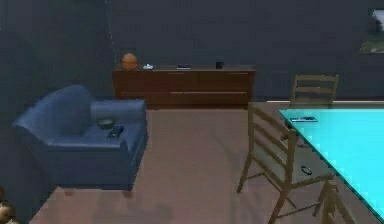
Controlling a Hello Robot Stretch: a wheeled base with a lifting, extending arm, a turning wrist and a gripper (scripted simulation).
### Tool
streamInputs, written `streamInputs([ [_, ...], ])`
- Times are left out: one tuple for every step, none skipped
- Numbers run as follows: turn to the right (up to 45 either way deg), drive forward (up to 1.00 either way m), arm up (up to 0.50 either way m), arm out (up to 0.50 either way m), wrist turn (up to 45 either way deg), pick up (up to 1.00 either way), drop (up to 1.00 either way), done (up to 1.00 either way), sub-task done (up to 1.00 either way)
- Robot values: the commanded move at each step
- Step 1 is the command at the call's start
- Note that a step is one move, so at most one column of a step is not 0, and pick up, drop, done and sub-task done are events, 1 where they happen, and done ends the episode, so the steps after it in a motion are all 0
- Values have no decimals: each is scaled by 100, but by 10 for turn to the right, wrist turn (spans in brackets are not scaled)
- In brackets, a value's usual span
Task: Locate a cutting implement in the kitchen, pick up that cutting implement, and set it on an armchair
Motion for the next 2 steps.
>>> streamInputs([
  [0,100,0,0,0,0,0,0,0],
  [0,50,0,0,0,0,0,0,0],
])
